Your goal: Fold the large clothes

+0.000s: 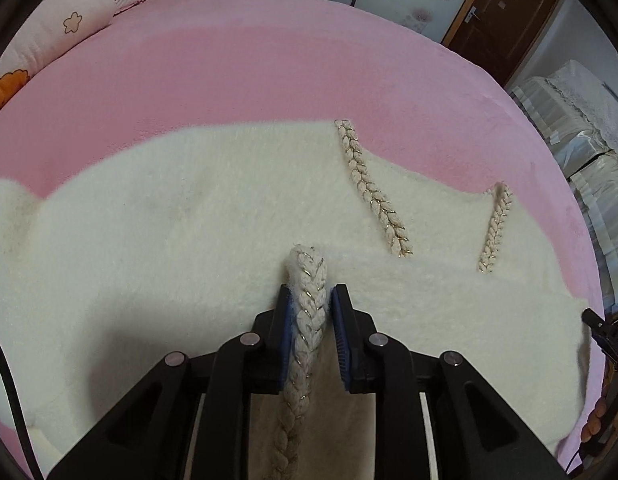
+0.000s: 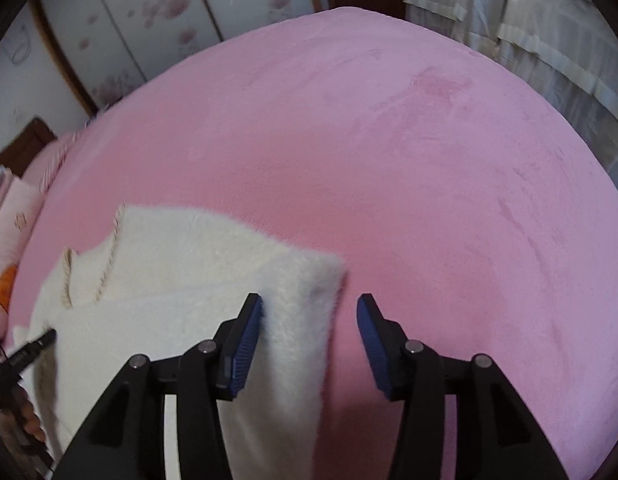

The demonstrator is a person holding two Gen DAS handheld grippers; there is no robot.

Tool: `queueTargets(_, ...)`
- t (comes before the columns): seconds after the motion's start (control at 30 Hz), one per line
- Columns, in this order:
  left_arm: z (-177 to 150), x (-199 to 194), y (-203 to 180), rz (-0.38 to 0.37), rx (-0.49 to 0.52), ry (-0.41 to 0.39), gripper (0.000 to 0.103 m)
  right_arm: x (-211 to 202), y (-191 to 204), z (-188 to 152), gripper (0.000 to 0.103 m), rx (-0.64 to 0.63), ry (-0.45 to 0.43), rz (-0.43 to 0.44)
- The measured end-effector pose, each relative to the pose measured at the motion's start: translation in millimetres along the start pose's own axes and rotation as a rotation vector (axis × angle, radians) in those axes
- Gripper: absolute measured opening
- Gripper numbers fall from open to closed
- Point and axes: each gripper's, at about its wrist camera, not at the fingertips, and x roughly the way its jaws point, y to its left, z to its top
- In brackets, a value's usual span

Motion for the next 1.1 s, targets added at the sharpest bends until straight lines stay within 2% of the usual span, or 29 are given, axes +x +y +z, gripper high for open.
queueTargets(0.13, 5, -17, -5, 0.058, 0.050, 0.023, 0.025, -29, 5, -9, 0.049, -0.031, -0.070, -0.047)
queueTargets(0.2, 3, -31, -9, 0.078, 0.085, 0.005, 0.028, -47, 18, -20, 0.049, -0.081, -0.096, -0.026)
queueTargets(0.27, -8, -48, -18, 0.051, 0.117, -0.040, 0.031, -62, 35, -35, 0.049, -0.138, -0.117, 0.011)
queueTargets(0.33, -20, -60, -28, 0.009, 0.141, -0.073, 0.047, -73, 58, -54, 0.049, -0.199, -0.120, 0.046)
queueTargets(0.37, -28, -64, -35, -0.024, 0.159, -0.090, 0.057, -76, 69, -65, 0.049, -0.232, -0.117, 0.064)
queueTargets(0.43, -41, -69, -45, -0.061, 0.184, -0.105, 0.058, -79, 92, -88, 0.049, -0.296, -0.105, 0.106)
queueTargets(0.5, -51, -66, -47, -0.096, 0.176, -0.062, 0.058, -76, 112, -109, 0.049, -0.346, -0.089, 0.127)
queueTargets(0.6, -60, -43, -46, -0.124, 0.110, 0.061, 0.058, -60, 127, -128, 0.047, -0.403, -0.054, 0.107)
queueTargets(0.67, -69, -31, -45, -0.100, 0.097, 0.075, 0.058, -45, 122, -133, 0.031, -0.411, -0.020, 0.069)
queueTargets(0.77, -79, -36, -49, -0.080, 0.140, 0.036, 0.058, -30, 87, -131, 0.017, -0.386, -0.009, -0.066)
queueTargets(0.8, -81, -33, -52, -0.074, 0.154, 0.033, 0.058, -29, 73, -128, 0.013, -0.362, -0.006, -0.078)
queueTargets(0.83, -83, -35, -53, -0.069, 0.167, 0.029, 0.058, -30, 60, -126, 0.000, -0.331, 0.001, -0.075)
queueTargets(0.93, -90, -34, -56, -0.068, 0.177, 0.025, 0.058, -35, 41, -124, 0.000, -0.280, -0.001, -0.073)
queueTargets(1.1, -82, -35, -57, -0.055, 0.170, 0.034, 0.058, -38, 42, -129, 0.000, -0.237, -0.007, -0.093)
